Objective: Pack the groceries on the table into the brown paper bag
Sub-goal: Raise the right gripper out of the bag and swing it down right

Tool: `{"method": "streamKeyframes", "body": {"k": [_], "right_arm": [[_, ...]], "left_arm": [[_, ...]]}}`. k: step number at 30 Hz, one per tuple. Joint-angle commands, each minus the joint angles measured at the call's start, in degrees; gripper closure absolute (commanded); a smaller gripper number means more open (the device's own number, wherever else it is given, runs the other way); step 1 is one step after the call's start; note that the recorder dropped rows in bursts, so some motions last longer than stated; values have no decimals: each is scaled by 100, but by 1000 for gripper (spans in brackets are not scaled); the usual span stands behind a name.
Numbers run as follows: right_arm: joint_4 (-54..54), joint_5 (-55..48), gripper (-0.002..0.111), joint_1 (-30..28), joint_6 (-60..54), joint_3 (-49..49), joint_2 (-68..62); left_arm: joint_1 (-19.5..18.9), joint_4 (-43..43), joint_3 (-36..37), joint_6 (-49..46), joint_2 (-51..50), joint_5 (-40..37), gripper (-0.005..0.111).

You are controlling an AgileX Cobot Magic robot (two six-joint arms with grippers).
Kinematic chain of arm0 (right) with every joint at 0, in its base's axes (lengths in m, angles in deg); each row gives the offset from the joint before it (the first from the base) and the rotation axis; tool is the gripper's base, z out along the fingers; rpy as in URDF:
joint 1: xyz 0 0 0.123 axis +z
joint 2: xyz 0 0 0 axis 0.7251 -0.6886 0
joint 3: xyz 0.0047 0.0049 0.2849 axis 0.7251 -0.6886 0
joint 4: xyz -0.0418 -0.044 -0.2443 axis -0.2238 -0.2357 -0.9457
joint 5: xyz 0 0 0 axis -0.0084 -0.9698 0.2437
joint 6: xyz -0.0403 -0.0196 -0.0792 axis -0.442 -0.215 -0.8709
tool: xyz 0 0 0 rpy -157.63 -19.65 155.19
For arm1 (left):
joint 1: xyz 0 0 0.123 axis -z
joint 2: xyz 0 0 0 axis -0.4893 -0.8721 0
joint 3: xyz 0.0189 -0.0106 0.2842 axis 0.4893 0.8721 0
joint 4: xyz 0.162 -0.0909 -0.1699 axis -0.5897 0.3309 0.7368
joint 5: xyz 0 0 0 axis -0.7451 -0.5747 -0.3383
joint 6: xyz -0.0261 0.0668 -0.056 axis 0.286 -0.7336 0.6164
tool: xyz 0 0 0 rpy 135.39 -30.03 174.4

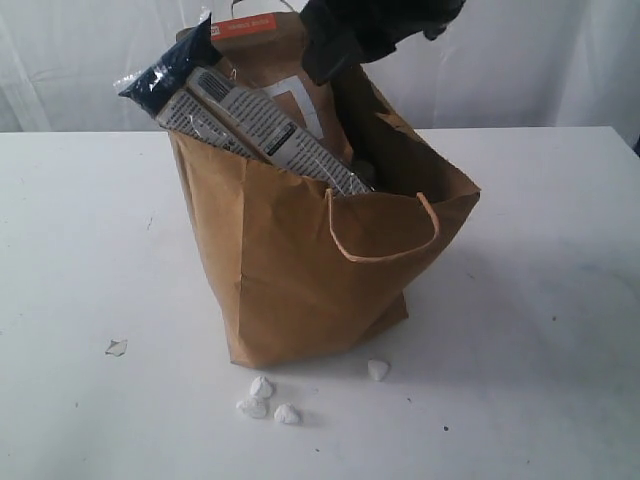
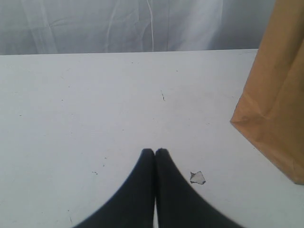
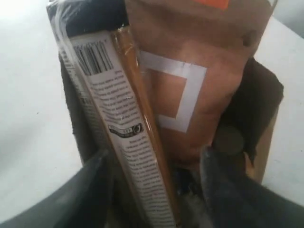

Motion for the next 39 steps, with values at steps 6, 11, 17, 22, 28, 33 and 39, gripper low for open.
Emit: {"method": "streamKeyframes", "body": {"k": [6,11,17,22,28,33,39], "right_arm": [[-611,-589,56,59,396,-290,752],[-689,-589,56,59,396,-954,1205],[-1299,-589,56,59,746,-2013,2033],[-1612,-589,56,59,1217,-3060,3001],[-1601,-589,56,59,1661,-4028,4087],[-1525,-589,56,59,1805,-4786,4753],[-568,171,56,59,1819,-5973,4716]], "left_arm": [[-13,-5,21,0,27,-9,107],[-13,-5,21,0,27,-9,107],[-13,-5,21,0,27,-9,107],[-13,-5,21,0,27,-9,107],[-13,-5,21,0,27,-9,107],[-13,-5,21,0,27,-9,107],[-13,-5,21,0,27,-9,107]]}}
